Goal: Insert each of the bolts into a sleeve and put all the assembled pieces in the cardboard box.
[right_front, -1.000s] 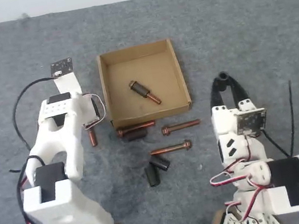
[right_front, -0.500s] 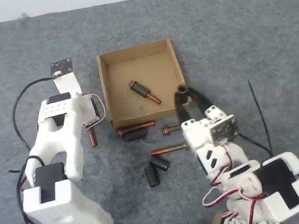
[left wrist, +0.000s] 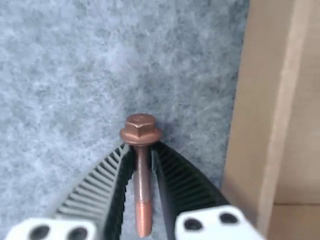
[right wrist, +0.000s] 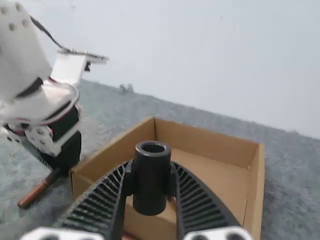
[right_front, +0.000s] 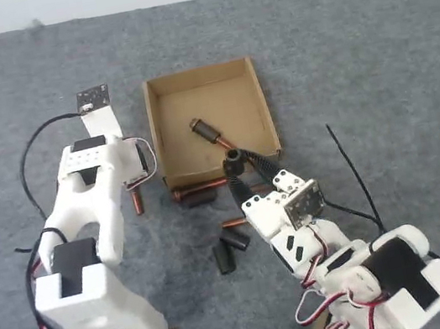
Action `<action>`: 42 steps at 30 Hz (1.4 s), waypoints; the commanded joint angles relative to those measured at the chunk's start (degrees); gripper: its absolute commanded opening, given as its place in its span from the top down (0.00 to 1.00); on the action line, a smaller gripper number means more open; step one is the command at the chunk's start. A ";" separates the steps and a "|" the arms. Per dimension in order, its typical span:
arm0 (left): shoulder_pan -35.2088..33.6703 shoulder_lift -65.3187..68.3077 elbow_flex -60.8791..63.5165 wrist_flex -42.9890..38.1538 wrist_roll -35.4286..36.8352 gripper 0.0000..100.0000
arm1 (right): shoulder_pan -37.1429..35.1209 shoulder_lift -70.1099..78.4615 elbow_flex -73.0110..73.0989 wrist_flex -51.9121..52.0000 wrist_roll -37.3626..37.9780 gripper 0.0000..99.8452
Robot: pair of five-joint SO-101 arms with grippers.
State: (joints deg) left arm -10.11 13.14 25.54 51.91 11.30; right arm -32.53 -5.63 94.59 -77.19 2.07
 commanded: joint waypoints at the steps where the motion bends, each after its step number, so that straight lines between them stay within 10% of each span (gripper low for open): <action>1: 0.44 -4.40 -0.40 -1.41 -0.62 0.99 | 1.71 0.13 0.26 2.07 -0.44 0.99; 32: 0.88 -37.27 11.82 -1.67 -0.53 0.99 | 1.98 0.13 1.14 4.97 -0.18 0.99; 42: 5.89 -53.71 33.10 -26.55 -0.35 0.99 | 1.98 0.13 1.32 4.97 -0.09 0.99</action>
State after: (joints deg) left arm -5.45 -33.80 54.73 34.77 11.38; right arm -31.38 -5.63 94.77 -72.53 2.07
